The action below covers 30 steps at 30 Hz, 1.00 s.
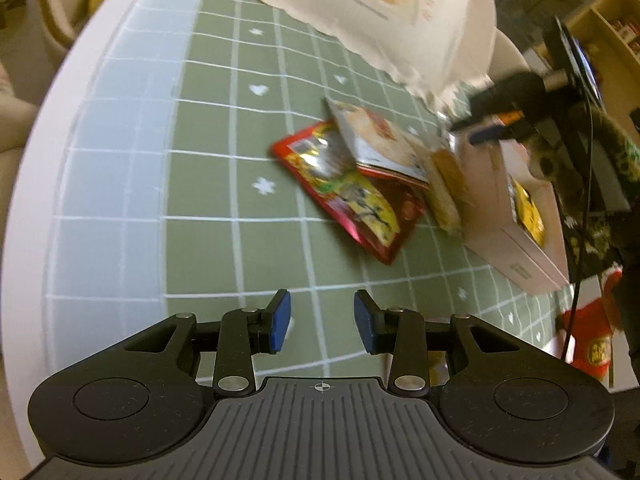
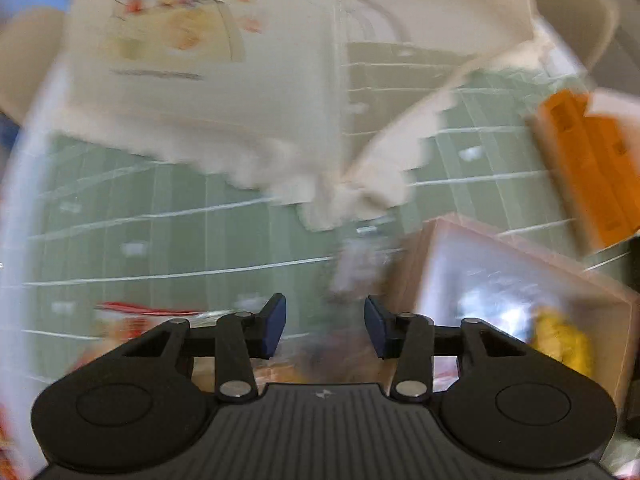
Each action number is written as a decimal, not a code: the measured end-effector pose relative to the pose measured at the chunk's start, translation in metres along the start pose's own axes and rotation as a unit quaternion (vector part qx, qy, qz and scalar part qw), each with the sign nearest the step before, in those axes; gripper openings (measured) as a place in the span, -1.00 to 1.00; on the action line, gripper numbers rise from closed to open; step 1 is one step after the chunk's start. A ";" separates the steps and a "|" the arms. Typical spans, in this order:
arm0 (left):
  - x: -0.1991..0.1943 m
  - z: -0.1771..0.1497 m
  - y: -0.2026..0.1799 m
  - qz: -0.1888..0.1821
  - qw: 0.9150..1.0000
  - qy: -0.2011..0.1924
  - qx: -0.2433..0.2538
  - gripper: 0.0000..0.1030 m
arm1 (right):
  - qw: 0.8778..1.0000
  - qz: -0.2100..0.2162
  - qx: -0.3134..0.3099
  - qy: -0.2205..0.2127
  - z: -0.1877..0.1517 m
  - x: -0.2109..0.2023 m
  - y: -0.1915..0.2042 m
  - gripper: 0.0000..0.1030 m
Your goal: Organize snacks
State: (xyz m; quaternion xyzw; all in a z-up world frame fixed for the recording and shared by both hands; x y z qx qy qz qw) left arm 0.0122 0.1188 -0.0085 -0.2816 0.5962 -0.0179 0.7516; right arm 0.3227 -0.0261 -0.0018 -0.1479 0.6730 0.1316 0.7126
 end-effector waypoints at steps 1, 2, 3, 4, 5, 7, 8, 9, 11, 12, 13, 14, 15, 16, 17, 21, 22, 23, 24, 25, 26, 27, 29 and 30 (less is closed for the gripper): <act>0.000 0.001 0.004 -0.001 1.000 -0.001 -0.005 -0.23 | 1.000 -0.010 0.002 -0.002 0.001 0.001 -0.005 -0.47; 0.001 0.002 0.006 -0.001 1.000 -0.001 -0.010 -0.23 | 1.000 -0.012 0.007 0.001 0.001 0.001 -0.009 -0.44; 0.002 0.003 0.008 -0.002 1.000 0.000 -0.013 -0.23 | 1.000 -0.013 0.013 0.005 0.002 0.002 -0.011 -0.35; 0.005 0.004 0.010 -0.004 1.000 0.002 -0.015 -0.23 | 1.000 -0.009 0.015 0.008 0.004 0.002 -0.011 -0.28; 0.008 0.005 0.009 -0.006 1.000 0.005 -0.016 -0.23 | 1.000 -0.001 0.012 0.009 0.007 0.003 -0.009 -0.17; 0.012 0.006 0.006 -0.010 1.000 0.013 -0.010 -0.23 | 1.000 0.001 0.011 0.021 0.009 0.010 -0.003 -0.16; 0.013 0.005 0.005 -0.011 1.000 0.015 -0.007 -0.23 | 1.000 -0.013 0.006 0.020 0.011 0.012 0.002 -0.16; 0.014 0.005 0.004 -0.013 1.000 0.017 -0.003 -0.23 | 0.999 -0.032 -0.002 0.023 0.013 0.016 0.005 -0.16; 0.015 0.005 0.005 -0.014 1.000 0.019 -0.001 -0.23 | 0.998 -0.058 -0.011 0.027 0.020 0.022 0.012 -0.16; 0.015 0.004 0.006 -0.015 1.000 0.019 -0.003 -0.23 | 0.997 -0.066 -0.014 0.029 0.023 0.026 0.014 -0.16; 0.015 0.004 0.009 -0.015 1.000 0.019 -0.006 -0.23 | 0.997 -0.074 -0.015 0.031 0.026 0.027 0.015 -0.16; 0.014 0.004 0.013 -0.015 1.000 0.018 -0.012 -0.23 | 0.997 -0.074 -0.014 0.031 0.028 0.027 0.015 -0.14; 0.013 0.004 0.018 -0.014 1.000 0.015 -0.019 -0.24 | 0.997 -0.068 -0.013 0.034 0.029 0.027 0.015 -0.20; 0.011 0.004 0.021 -0.014 1.000 0.013 -0.023 -0.24 | 0.997 -0.068 -0.016 0.033 0.028 0.026 0.016 -0.25; 0.010 0.005 0.025 -0.014 0.999 0.010 -0.029 -0.25 | 0.997 -0.068 -0.022 0.030 0.027 0.025 0.016 -0.30; 0.008 0.007 0.029 -0.014 0.999 0.004 -0.038 -0.25 | 0.999 -0.014 -0.034 0.028 0.004 0.016 0.025 -0.48; 0.007 0.007 0.027 -0.015 0.999 0.004 -0.036 -0.25 | 0.999 0.012 -0.040 0.034 -0.006 0.014 0.030 -0.52; 0.008 0.006 0.025 -0.017 0.999 0.005 -0.034 -0.25 | 0.997 0.043 -0.045 0.046 -0.019 0.013 0.036 -0.58; 0.008 0.006 0.023 -0.018 0.999 0.006 -0.031 -0.25 | 0.996 0.060 -0.054 0.049 -0.032 0.010 0.041 -0.58; 0.009 0.005 0.020 -0.019 0.999 0.008 -0.028 -0.25 | 0.994 0.070 -0.067 0.052 -0.046 0.008 0.047 -0.58; 0.011 0.005 0.017 -0.020 0.999 0.010 -0.024 -0.25 | 0.993 0.078 -0.076 0.055 -0.059 0.006 0.052 -0.58; 0.011 0.004 0.014 -0.020 1.000 0.012 -0.020 -0.25 | 0.990 0.092 -0.083 0.062 -0.073 0.006 0.055 -0.58; 0.013 0.002 0.006 -0.021 1.000 0.016 -0.008 -0.25 | 0.985 0.131 -0.088 0.076 -0.100 0.005 0.060 -0.58; 0.014 0.002 0.002 -0.021 1.000 0.017 -0.001 -0.25 | 0.982 0.148 -0.089 0.073 -0.111 0.003 0.061 -0.58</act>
Point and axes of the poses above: each gripper's, at about its wrist camera, not at the fingertips, and x roughly the way its jaws point, y to its left, z to its top, the point moved 7 cm from there along x, roughly the way its jaws point, and after that the axes turned 15 degrees about y, right-handed, at the moved point
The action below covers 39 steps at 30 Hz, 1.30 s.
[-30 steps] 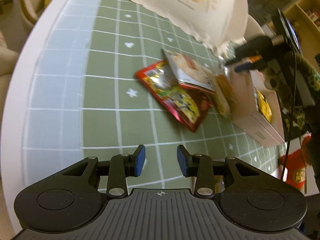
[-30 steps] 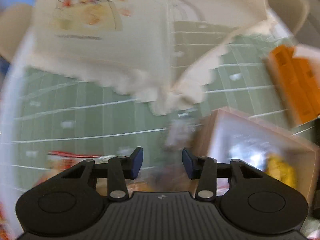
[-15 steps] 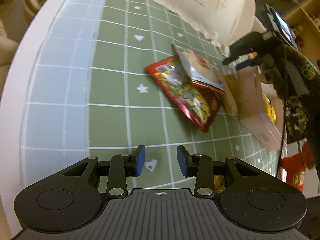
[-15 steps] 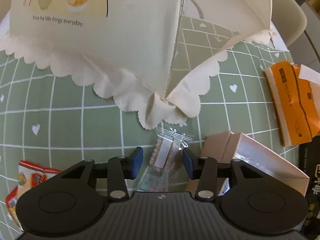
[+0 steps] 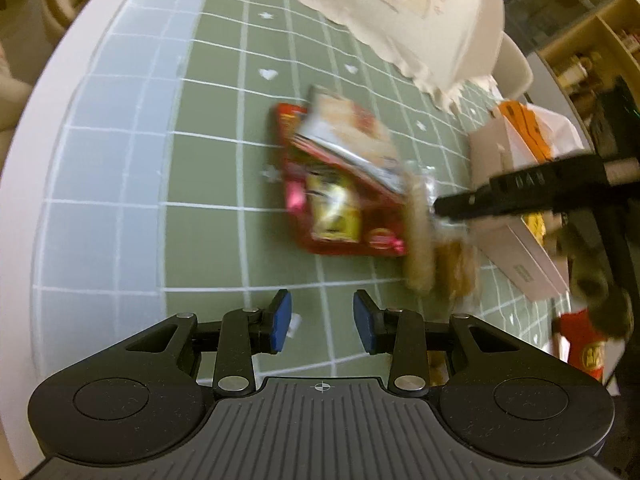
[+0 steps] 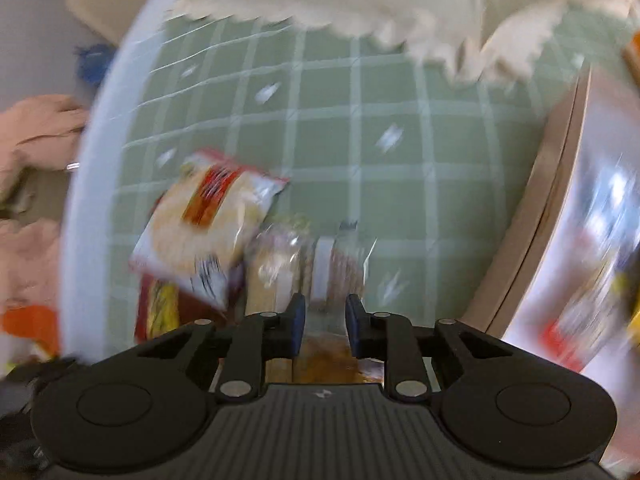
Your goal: Organize snacks
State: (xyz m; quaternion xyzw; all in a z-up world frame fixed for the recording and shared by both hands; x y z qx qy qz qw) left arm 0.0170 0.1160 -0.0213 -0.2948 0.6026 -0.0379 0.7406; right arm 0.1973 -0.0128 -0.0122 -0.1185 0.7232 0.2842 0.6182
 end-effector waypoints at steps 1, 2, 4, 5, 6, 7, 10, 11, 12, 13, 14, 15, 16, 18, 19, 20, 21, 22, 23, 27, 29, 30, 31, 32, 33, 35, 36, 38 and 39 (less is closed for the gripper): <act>0.000 -0.001 -0.005 -0.001 1.000 0.001 0.007 -0.25 | 1.000 0.010 -0.005 -0.011 -0.011 -0.003 0.003 -0.58; 0.000 -0.001 -0.009 -0.001 1.000 0.001 0.015 -0.25 | 1.000 0.007 -0.012 -0.027 -0.020 -0.007 0.004 -0.58; 0.001 -0.003 -0.020 -0.001 0.999 0.002 0.035 -0.25 | 0.997 -0.023 -0.029 -0.068 -0.035 -0.016 0.005 -0.41; 0.001 -0.004 -0.027 0.000 0.999 0.003 0.048 -0.25 | 0.996 -0.032 -0.030 -0.083 -0.040 -0.018 0.003 -0.16; 0.003 -0.005 -0.035 0.000 0.998 0.005 0.059 -0.25 | 0.995 -0.037 -0.027 -0.093 -0.045 -0.018 0.000 -0.02; 0.004 -0.008 -0.042 0.000 0.997 0.008 0.073 -0.25 | 0.994 -0.038 -0.024 -0.099 -0.047 -0.015 -0.003 -0.01; 0.006 -0.016 -0.061 0.009 0.993 0.020 0.116 -0.25 | 0.994 -0.044 -0.006 -0.098 -0.053 -0.001 -0.015 -0.01; 0.008 -0.021 -0.066 0.012 0.991 0.023 0.129 -0.25 | 0.994 -0.046 -0.004 -0.104 -0.058 0.002 -0.015 0.00; 0.009 -0.023 -0.069 0.016 0.990 0.026 0.135 -0.25 | 0.992 -0.051 -0.008 -0.114 -0.065 0.002 -0.013 0.00; 0.010 -0.025 -0.070 0.019 0.990 0.028 0.138 -0.25 | 0.991 -0.059 -0.011 -0.117 -0.072 0.003 -0.012 0.00; 0.012 -0.027 -0.072 0.023 0.990 0.030 0.138 -0.25 | 0.990 -0.067 -0.015 -0.119 -0.078 0.007 -0.014 0.00; 0.014 -0.027 -0.073 0.029 0.990 0.031 0.137 -0.25 | 0.989 -0.076 -0.019 -0.124 -0.088 0.007 -0.014 0.00; 0.017 -0.025 -0.074 0.033 0.990 0.032 0.137 -0.25 | 0.988 -0.083 -0.022 -0.127 -0.097 0.006 -0.017 0.00; 0.021 -0.023 -0.079 0.042 0.989 0.033 0.140 -0.25 | 0.986 -0.093 -0.016 -0.134 -0.115 0.004 -0.026 0.01; 0.024 -0.020 -0.082 0.045 0.989 0.034 0.139 -0.25 | 0.985 -0.099 -0.007 -0.140 -0.122 0.002 -0.033 0.02; 0.027 -0.017 -0.085 0.045 0.989 0.034 0.138 -0.25 | 0.984 -0.106 0.004 -0.146 -0.129 0.000 -0.041 0.02; 0.028 -0.015 -0.087 0.044 0.989 0.034 0.136 -0.25 | 0.982 -0.113 0.018 -0.151 -0.136 -0.002 -0.049 0.02; 0.031 -0.010 -0.092 0.041 0.990 0.032 0.132 -0.25 | 0.980 -0.121 0.032 -0.157 -0.143 -0.005 -0.058 0.02; 0.033 -0.006 -0.096 0.039 0.990 0.031 0.130 -0.25 | 0.978 -0.124 0.046 -0.162 -0.149 -0.007 -0.066 0.02; 0.048 0.003 -0.116 0.013 0.991 0.037 0.131 -0.25 | 0.974 -0.103 0.084 -0.184 -0.176 -0.013 -0.080 0.02; 0.058 0.007 -0.122 0.018 0.989 0.042 0.141 -0.25 | 0.971 -0.096 0.092 -0.200 -0.190 -0.018 -0.081 0.03; 0.062 0.009 -0.122 0.029 0.988 0.044 0.145 -0.25 | 0.970 -0.090 0.089 -0.209 -0.196 -0.020 -0.078 0.05; 0.065 0.011 -0.121 0.043 0.987 0.044 0.150 -0.27 | 0.970 -0.082 0.080 -0.213 -0.203 -0.022 -0.075 0.07; 0.065 0.012 -0.120 0.048 0.986 0.042 0.153 -0.34 | 0.972 -0.076 0.070 -0.212 -0.209 -0.022 -0.070 0.15; 0.065 0.013 -0.118 0.056 0.985 0.039 0.158 -0.39 | 0.974 -0.070 0.056 -0.206 -0.213 -0.020 -0.065 0.19; 0.060 0.015 -0.113 0.086 0.981 0.027 0.170 -0.40 | 0.979 -0.067 0.029 -0.190 -0.220 -0.010 -0.051 0.19; 0.057 0.015 -0.110 0.103 0.979 0.020 0.174 -0.44 | 0.980 -0.073 0.020 -0.183 -0.224 -0.003 -0.046 0.19; 0.052 0.012 -0.100 0.118 0.978 0.021 0.169 -0.43 | 0.980 -0.091 0.004 -0.175 -0.226 0.009 -0.038 0.19; 0.050 0.009 -0.096 0.110 0.980 0.029 0.165 -0.43 | 0.979 -0.102 -0.001 -0.176 -0.225 0.013 -0.036 0.19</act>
Point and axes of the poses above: each gripper's, at about its wrist camera, not at the fingertips, and x roughly the way its jaws point, y to its left, z to its top, the point moved 7 cm from there along x, roughly the way its jaws point, and after that the axes turned 15 degrees about y, right-handed, at the moved point
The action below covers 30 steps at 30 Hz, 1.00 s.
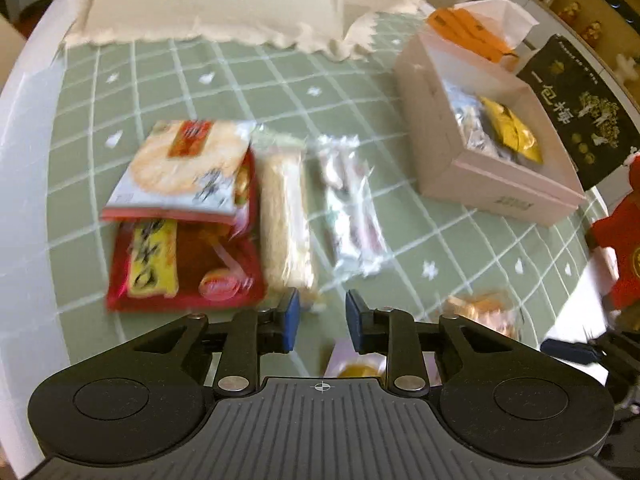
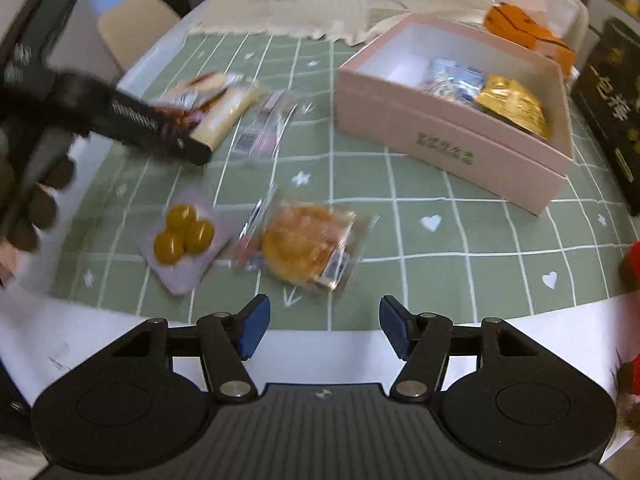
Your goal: Organize snacks
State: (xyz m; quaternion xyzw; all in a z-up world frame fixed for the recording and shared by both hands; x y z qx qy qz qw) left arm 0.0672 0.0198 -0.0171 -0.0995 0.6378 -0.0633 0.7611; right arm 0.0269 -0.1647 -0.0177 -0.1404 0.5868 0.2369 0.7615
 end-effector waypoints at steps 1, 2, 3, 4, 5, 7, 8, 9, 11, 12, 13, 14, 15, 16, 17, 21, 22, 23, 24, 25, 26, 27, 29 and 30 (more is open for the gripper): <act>0.000 -0.004 0.002 -0.012 1.000 0.007 -0.002 -0.43 | 1.000 -0.010 -0.002 -0.004 0.000 0.002 0.001 0.19; -0.001 -0.012 0.002 -0.027 1.000 0.016 -0.002 -0.43 | 1.000 -0.019 0.001 -0.009 0.002 0.005 0.000 0.19; -0.001 -0.018 0.001 -0.035 0.999 0.020 0.000 -0.43 | 0.999 -0.029 0.008 -0.014 0.005 0.006 -0.004 0.19; -0.003 -0.025 -0.002 -0.038 0.999 0.018 0.006 -0.43 | 0.999 -0.041 0.021 -0.018 0.010 0.008 -0.010 0.19; -0.007 -0.031 -0.006 -0.036 0.999 0.012 0.018 -0.43 | 0.998 -0.048 0.036 -0.018 0.014 0.010 -0.017 0.19; -0.016 -0.040 -0.016 -0.026 0.998 -0.002 0.050 -0.43 | 0.996 -0.052 0.064 -0.024 0.020 0.010 -0.030 0.19; -0.019 -0.044 -0.023 -0.017 0.997 -0.009 0.072 -0.43 | 0.996 -0.046 0.072 -0.030 0.022 0.007 -0.035 0.19; -0.020 -0.048 -0.029 -0.008 0.996 -0.011 0.090 -0.43 | 0.996 -0.034 0.076 -0.037 0.024 0.004 -0.038 0.19; -0.016 -0.054 -0.038 0.014 0.993 -0.006 0.120 -0.42 | 0.996 -0.016 0.077 -0.046 0.027 -0.002 -0.039 0.19; -0.013 -0.057 -0.041 0.027 0.991 -0.003 0.131 -0.41 | 0.996 -0.012 0.077 -0.047 0.027 -0.003 -0.039 0.19; -0.009 -0.060 -0.043 0.042 0.989 0.000 0.139 -0.40 | 0.996 -0.008 0.077 -0.048 0.027 -0.004 -0.038 0.19; -0.005 -0.063 -0.043 0.057 0.988 0.001 0.145 -0.40 | 0.996 -0.002 0.077 -0.048 0.027 -0.005 -0.035 0.19; -0.002 -0.064 -0.044 0.064 0.987 0.001 0.148 -0.36 | 0.996 0.005 0.076 -0.048 0.026 -0.006 -0.032 0.19; -0.001 -0.067 -0.044 0.063 0.987 0.003 0.149 -0.35 | 0.996 0.012 0.074 -0.048 0.026 -0.007 -0.028 0.19; 0.000 -0.068 -0.045 0.057 0.987 0.007 0.147 -0.35 | 0.997 0.016 0.065 -0.048 0.025 -0.007 -0.022 0.19; -0.013 -0.061 -0.051 0.022 0.989 -0.013 0.144 -0.35 | 1.000 -0.008 0.001 -0.026 0.019 0.000 -0.001 0.22; -0.017 -0.057 -0.055 0.012 0.989 -0.022 0.145 -0.35 | 0.999 -0.027 -0.007 -0.019 0.017 0.005 -0.001 0.22; -0.022 -0.051 -0.060 -0.005 0.989 -0.031 0.145 -0.35 | 0.999 -0.046 -0.009 -0.013 0.017 0.010 -0.003 0.22; -0.026 -0.044 -0.062 -0.024 0.989 -0.037 0.141 -0.35 | 0.998 -0.064 -0.005 -0.007 0.015 0.013 -0.006 0.22; -0.027 -0.038 -0.063 -0.032 0.990 -0.040 0.135 -0.34 | 0.996 -0.084 0.006 -0.001 0.013 0.016 -0.012 0.22; -0.027 -0.030 -0.061 -0.033 0.991 -0.045 0.124 -0.34 | 0.995 -0.099 0.018 0.001 0.011 0.017 -0.019 0.22; -0.026 -0.022 -0.057 -0.026 0.992 -0.049 0.111 -0.34 | 0.993 -0.111 0.031 -0.001 0.009 0.016 -0.026 0.22; -0.020 -0.006 -0.049 -0.014 0.995 -0.056 0.081 -0.34 | 0.991 -0.120 0.058 -0.005 0.005 0.012 -0.039 0.22; -0.015 0.005 -0.043 -0.014 0.996 -0.058 0.059 -0.34 | 0.990 -0.118 0.073 -0.007 0.002 0.009 -0.044 0.22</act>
Point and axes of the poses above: each gripper's, at about its wrist camera, not at the fingertips, and x roughly the way its jaws point, y to its left, z to its top, the point moved 7 cm from there along x, roughly the way its jaws point, and after that the axes turned 15 degrees about y, right-handed, at the moved point
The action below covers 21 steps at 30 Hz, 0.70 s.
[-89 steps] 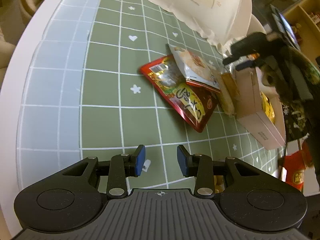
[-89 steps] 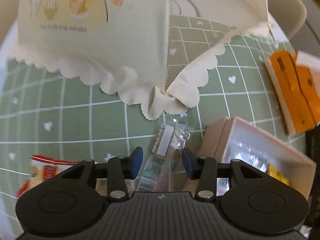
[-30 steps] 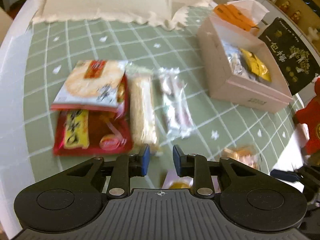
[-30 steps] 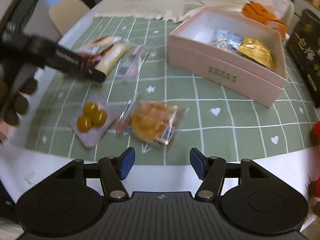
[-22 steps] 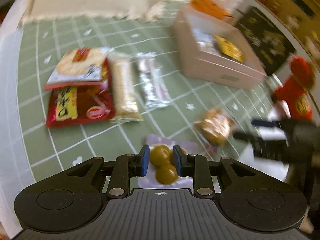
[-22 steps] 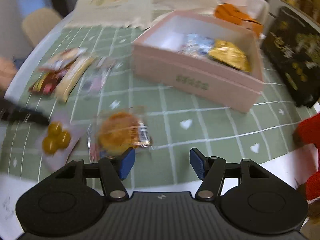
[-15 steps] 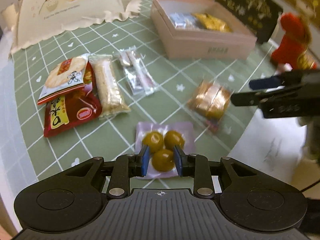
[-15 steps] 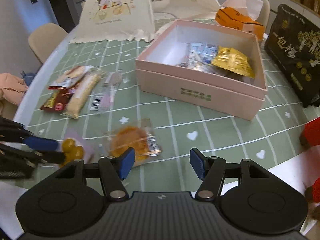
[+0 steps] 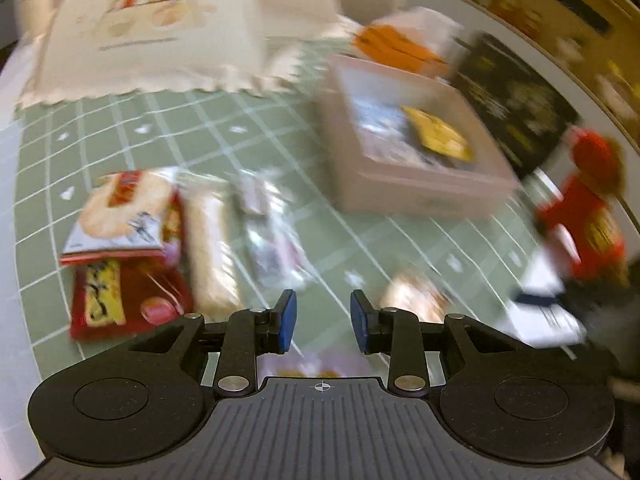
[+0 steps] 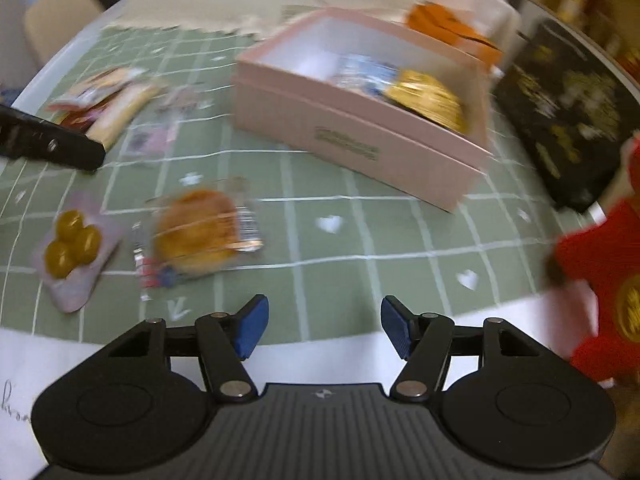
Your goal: Organize snacks
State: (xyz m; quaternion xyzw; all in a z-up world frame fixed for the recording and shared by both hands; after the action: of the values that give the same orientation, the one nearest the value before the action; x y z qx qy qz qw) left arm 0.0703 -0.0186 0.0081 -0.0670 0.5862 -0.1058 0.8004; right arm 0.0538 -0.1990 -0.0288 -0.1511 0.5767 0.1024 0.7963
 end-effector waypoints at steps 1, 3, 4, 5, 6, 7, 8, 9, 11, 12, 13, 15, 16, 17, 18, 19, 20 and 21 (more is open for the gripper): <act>0.005 0.007 0.007 -0.001 1.000 -0.002 -0.019 -0.34 | 1.000 0.003 0.011 0.001 -0.001 0.000 -0.005 0.22; 0.018 0.029 0.023 0.002 0.998 -0.003 -0.064 -0.34 | 0.999 0.008 0.031 0.007 -0.005 0.000 -0.011 0.22; 0.023 0.037 0.029 0.007 0.997 -0.003 -0.075 -0.34 | 0.999 0.011 0.037 0.009 -0.007 0.000 -0.012 0.22; 0.030 0.046 0.035 0.017 0.996 -0.003 -0.084 -0.35 | 0.999 0.013 0.040 0.012 -0.010 0.001 -0.011 0.22; 0.037 0.055 0.038 0.023 0.996 -0.002 -0.089 -0.35 | 0.999 0.016 0.042 0.014 -0.013 0.001 -0.011 0.22; 0.043 0.062 0.039 0.024 0.996 0.001 -0.090 -0.35 | 0.999 0.020 0.043 0.017 -0.015 0.002 -0.009 0.22; 0.048 0.067 0.039 0.027 0.996 0.005 -0.090 -0.35 | 0.999 0.024 0.043 0.021 -0.016 0.003 -0.006 0.22; 0.055 0.072 0.039 0.030 0.995 0.009 -0.089 -0.30 | 0.998 0.027 0.044 0.026 -0.019 0.005 -0.003 0.23; 0.062 0.081 0.036 0.035 0.997 0.002 -0.076 -0.23 | 0.998 0.027 0.049 0.026 -0.024 0.005 0.001 0.24; 0.064 0.084 0.033 0.040 0.997 0.000 -0.066 -0.18 | 0.998 0.025 0.054 0.023 -0.026 0.005 0.003 0.25; 0.065 0.086 0.029 0.048 0.997 -0.001 -0.053 -0.15 | 0.998 0.024 0.058 0.021 -0.027 0.005 0.003 0.28; 0.068 0.088 0.022 0.063 0.998 -0.002 -0.025 -0.12 | 0.997 0.026 0.074 0.020 -0.029 0.006 0.000 0.35; 0.069 0.088 0.019 0.068 0.998 -0.003 -0.012 -0.11 | 0.996 0.031 0.081 0.022 -0.030 0.006 -0.001 0.35; 0.070 0.087 0.016 0.072 0.997 -0.006 0.002 -0.08 | 0.995 0.039 0.083 0.024 -0.030 0.005 -0.002 0.35; 0.071 0.086 0.014 0.075 0.997 -0.007 0.014 -0.06 | 0.995 0.050 0.082 0.021 -0.028 0.003 -0.002 0.34; 0.071 0.085 0.013 0.079 0.997 -0.008 0.026 -0.06 | 0.994 0.066 0.081 0.011 -0.026 -0.001 -0.003 0.34; 0.071 0.083 0.011 0.082 0.996 -0.009 0.037 -0.06 | 0.993 0.080 0.081 -0.001 -0.022 -0.007 -0.001 0.34; 0.071 0.081 0.011 0.084 0.995 -0.008 0.046 -0.07 | 0.992 0.093 0.079 -0.013 -0.018 -0.013 0.000 0.34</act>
State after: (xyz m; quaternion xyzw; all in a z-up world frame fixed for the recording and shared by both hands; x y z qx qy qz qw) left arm 0.1693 -0.0273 -0.0354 0.0180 0.5775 -0.0647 0.8136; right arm 0.0340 -0.2049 -0.0221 -0.0321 0.5844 0.1317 0.8000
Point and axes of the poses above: each gripper's, at about its wrist camera, not at the fingertips, and x roughly the way its jaws point, y to its left, z to its top, the point moved 7 cm from there along x, roughly the way its jaws point, and after that the axes turned 15 degrees about y, right-handed, at the moved point
